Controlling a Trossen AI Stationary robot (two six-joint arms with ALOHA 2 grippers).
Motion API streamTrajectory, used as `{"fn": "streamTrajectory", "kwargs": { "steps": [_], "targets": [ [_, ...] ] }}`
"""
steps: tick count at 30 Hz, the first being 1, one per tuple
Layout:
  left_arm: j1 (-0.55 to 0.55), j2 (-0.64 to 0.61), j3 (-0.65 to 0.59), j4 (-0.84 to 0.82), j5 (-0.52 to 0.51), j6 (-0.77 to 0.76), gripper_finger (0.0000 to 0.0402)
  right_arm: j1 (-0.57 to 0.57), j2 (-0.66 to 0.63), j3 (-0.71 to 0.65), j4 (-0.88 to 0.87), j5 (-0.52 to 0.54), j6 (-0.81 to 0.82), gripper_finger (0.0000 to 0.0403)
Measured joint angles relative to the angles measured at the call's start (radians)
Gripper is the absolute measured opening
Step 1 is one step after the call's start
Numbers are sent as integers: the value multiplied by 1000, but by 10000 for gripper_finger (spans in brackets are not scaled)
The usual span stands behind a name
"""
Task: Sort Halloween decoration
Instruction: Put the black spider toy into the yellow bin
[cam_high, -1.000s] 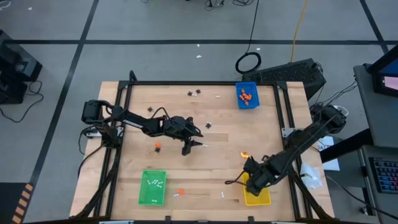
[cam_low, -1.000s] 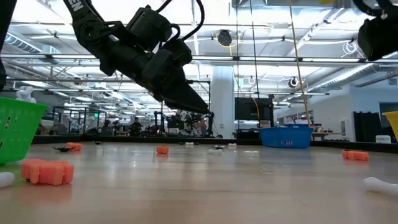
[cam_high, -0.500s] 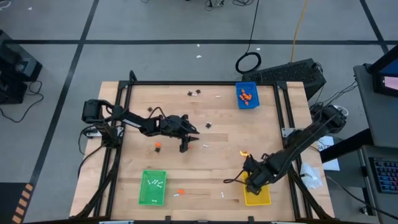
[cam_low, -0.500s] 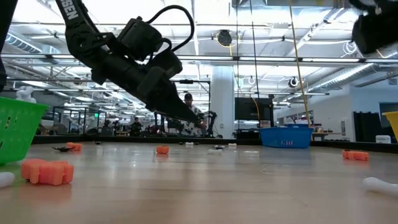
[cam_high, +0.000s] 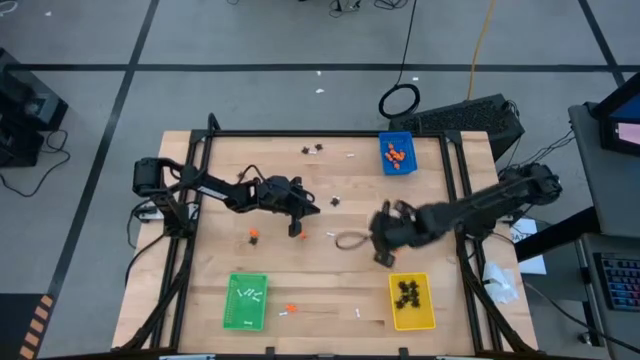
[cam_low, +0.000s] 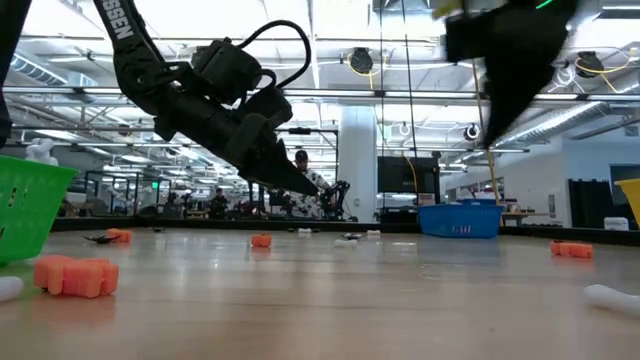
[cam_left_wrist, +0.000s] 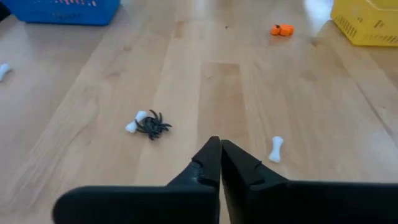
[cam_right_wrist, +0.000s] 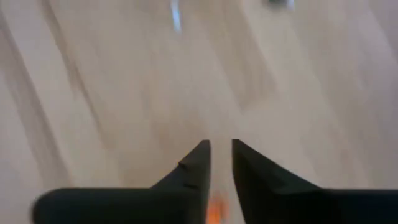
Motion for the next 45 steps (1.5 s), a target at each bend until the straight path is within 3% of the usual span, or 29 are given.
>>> {"fn": "streamTrajectory", "kwargs": {
  "steps": [4, 8, 20, 27, 37, 45],
  "targets": [
    [13, 0, -1, -9, 2, 13, 2, -148, 16, -81, 302, -58, -227, 13],
    [14, 0, -2, -22, 2, 20, 2, -254, 57, -133, 497, -75, -360, 8],
    [13, 0, -2, -49, 2, 41, 2, -410, 266, -138, 738, -103, -480, 123],
    [13, 0, -2, -83, 2, 45, 2, -450, 368, -139, 865, -99, -484, 146],
    [13, 0, -2, -82, 2, 44, 2, -503, 412, -138, 916, -97, -502, 114],
    [13, 0, -2, -81, 2, 43, 2, -513, 429, -136, 924, -138, -496, 51]
  ]
}}
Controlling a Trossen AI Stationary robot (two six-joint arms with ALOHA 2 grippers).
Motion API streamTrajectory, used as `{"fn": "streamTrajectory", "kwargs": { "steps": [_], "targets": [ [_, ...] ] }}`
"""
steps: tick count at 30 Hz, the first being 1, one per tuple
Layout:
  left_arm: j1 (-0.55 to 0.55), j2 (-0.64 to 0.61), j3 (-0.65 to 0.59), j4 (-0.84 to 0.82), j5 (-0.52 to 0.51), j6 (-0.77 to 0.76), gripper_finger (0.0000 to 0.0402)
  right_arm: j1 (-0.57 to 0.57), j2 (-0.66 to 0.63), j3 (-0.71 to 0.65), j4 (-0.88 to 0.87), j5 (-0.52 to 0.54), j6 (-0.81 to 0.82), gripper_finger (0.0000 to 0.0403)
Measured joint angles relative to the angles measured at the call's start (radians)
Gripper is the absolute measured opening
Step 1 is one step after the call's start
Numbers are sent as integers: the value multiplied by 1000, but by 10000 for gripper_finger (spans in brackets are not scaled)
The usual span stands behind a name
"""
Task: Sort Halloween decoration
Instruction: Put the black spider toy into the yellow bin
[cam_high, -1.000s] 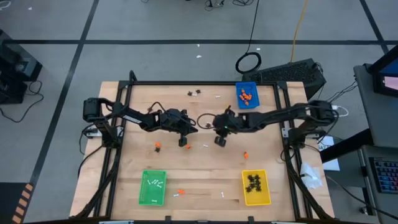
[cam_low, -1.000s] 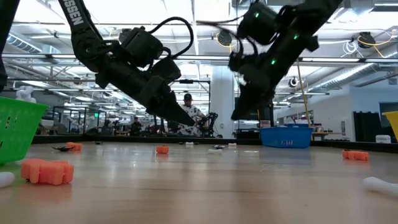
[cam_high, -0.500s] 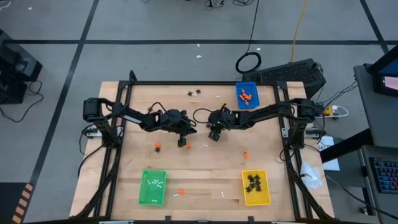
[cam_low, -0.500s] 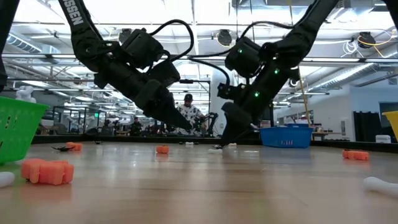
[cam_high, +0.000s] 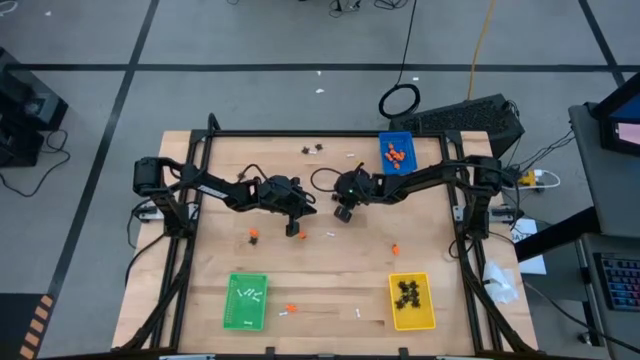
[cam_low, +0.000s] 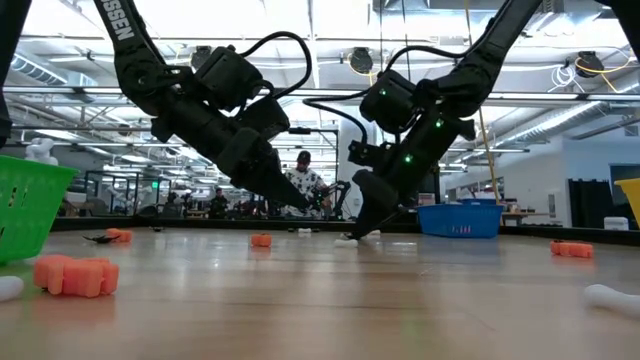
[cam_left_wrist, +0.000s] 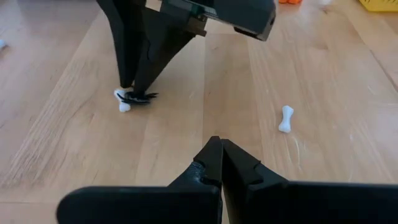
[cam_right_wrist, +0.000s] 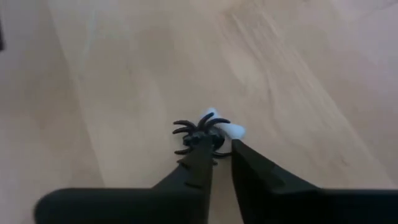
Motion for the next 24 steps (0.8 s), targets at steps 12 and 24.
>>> {"fn": "streamTrajectory", "kwargs": {
  "steps": [12, 24],
  "targets": [
    [0, 0, 0, -2, 0, -1, 2, 39, -31, -2, -69, -41, 23, 1],
    [0, 0, 0, -6, 0, -2, 2, 128, -132, -4, -175, -37, 85, 12]
  ]
}}
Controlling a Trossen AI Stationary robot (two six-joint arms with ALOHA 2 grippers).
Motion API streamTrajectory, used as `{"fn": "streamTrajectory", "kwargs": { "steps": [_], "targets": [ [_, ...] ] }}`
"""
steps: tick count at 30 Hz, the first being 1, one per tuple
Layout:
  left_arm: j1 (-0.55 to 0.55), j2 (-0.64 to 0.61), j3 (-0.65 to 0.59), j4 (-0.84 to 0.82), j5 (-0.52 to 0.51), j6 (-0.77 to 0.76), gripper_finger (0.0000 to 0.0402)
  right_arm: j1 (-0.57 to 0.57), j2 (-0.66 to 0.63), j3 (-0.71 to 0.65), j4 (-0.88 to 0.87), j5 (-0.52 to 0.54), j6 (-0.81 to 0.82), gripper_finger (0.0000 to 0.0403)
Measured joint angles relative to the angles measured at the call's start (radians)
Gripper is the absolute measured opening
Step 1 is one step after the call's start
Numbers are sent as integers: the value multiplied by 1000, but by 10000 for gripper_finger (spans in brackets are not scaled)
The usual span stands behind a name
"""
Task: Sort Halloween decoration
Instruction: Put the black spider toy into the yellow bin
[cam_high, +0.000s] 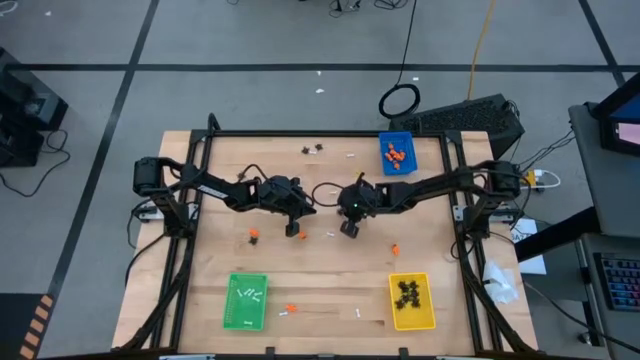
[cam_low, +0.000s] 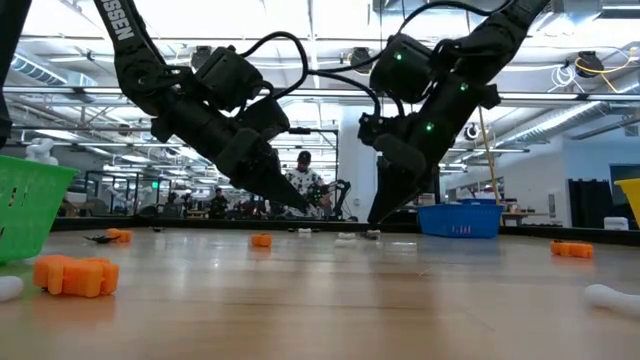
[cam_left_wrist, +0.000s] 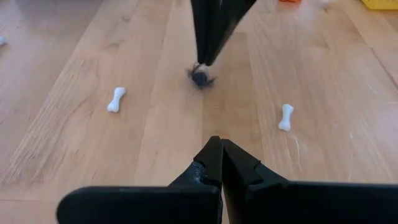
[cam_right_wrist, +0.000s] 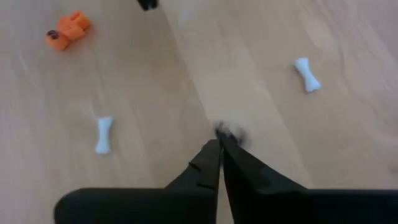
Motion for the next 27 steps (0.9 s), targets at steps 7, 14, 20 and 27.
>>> {"fn": "streamTrajectory", "kwargs": {
  "steps": [7, 14, 20, 27],
  "targets": [
    [0, 0, 0, -1, 0, -1, 2, 7, 18, 0, 5, 32, 10, 80],
    [-2, 0, 0, -1, 0, -8, 2, 2, 27, 0, -6, 26, 6, 175],
    [-5, 0, 0, -2, 0, -26, 2, 2, 30, 2, -81, 28, 36, 197],
    [-19, 0, 0, 0, 0, -26, 2, 2, 64, 4, -43, 28, 38, 179]
  ]
}}
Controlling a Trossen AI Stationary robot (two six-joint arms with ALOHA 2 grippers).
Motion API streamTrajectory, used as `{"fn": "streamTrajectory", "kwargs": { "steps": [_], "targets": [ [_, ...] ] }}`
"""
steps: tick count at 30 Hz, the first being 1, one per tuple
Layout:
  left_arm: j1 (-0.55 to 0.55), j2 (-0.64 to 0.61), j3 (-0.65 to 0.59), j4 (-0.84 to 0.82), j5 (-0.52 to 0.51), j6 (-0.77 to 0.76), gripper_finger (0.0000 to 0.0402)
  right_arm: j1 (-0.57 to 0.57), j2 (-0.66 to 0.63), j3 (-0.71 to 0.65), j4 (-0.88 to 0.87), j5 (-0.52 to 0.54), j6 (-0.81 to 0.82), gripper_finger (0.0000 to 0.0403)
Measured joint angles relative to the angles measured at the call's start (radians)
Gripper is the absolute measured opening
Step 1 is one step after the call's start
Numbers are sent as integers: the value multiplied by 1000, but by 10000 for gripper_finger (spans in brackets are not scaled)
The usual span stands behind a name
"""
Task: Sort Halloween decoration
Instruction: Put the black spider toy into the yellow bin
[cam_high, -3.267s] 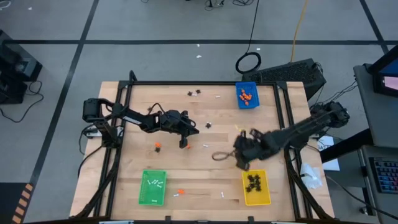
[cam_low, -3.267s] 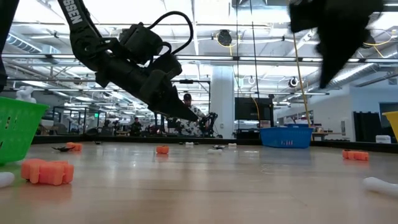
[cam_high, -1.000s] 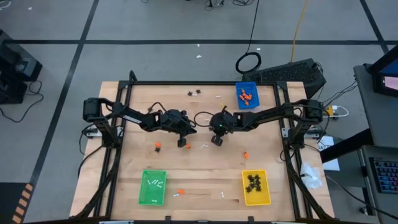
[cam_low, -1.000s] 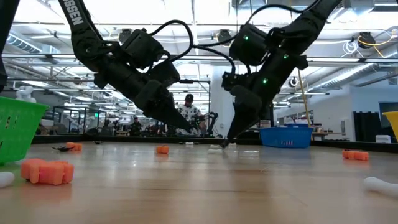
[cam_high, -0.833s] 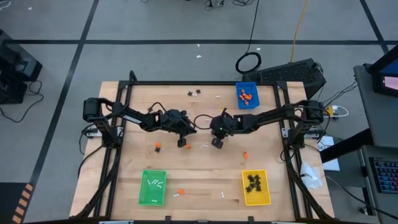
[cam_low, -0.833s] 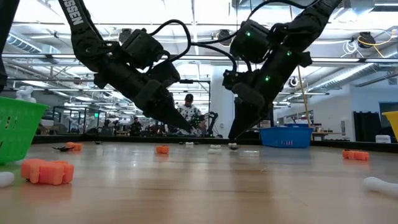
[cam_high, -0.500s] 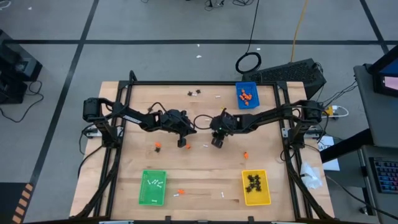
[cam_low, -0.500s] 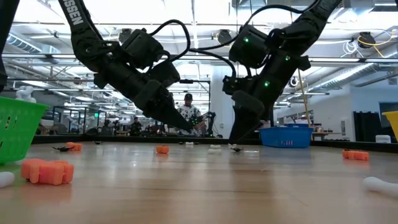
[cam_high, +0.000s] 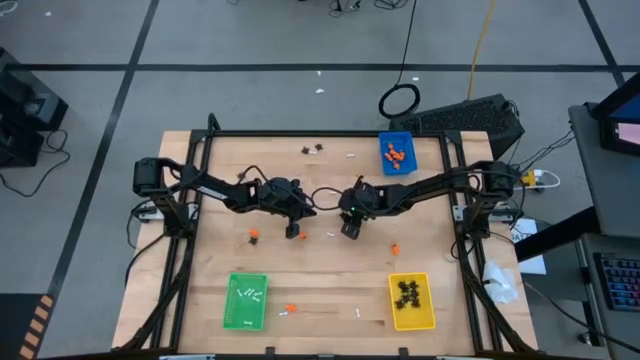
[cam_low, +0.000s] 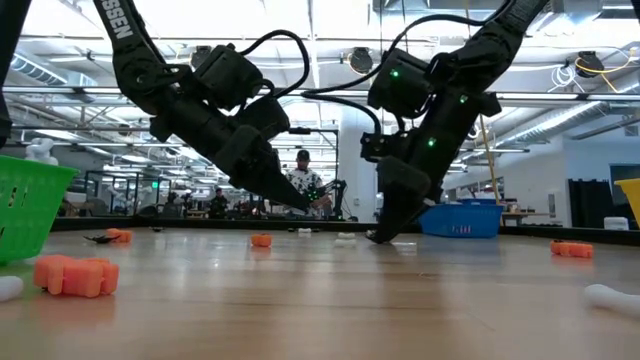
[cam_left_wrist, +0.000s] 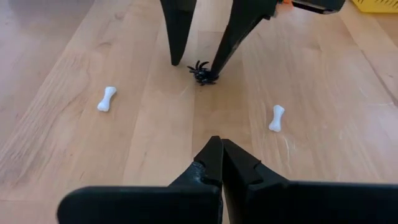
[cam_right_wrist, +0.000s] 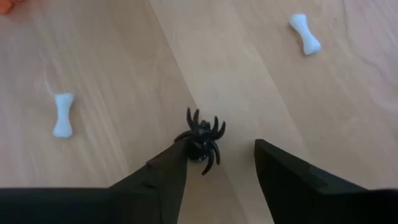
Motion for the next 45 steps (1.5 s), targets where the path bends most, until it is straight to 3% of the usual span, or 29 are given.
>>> {"fn": "streamTrajectory", "kwargs": {
  "steps": [7, 14, 25, 33, 39, 45],
  "targets": [
    [-12, 0, 0, 0, 0, -1, 2, 0, 15, 1, 18, 1, -12, 128],
    [-21, 0, 0, 8, 0, -25, 2, 1, 18, 0, 58, 0, -51, 14],
    [-20, 0, 0, 11, -15, -35, 2, 83, -100, -2, -50, -3, -12, 1],
    [-20, 0, 0, 8, -19, -52, 2, 283, -297, -1, -262, -6, 195, 0],
    [-21, 0, 0, 8, -19, -53, 2, 497, -421, 0, -391, -64, 476, 0],
    [-22, 0, 0, 8, -19, -64, 2, 719, -469, 0, -405, -94, 766, 0]
  ]
}}
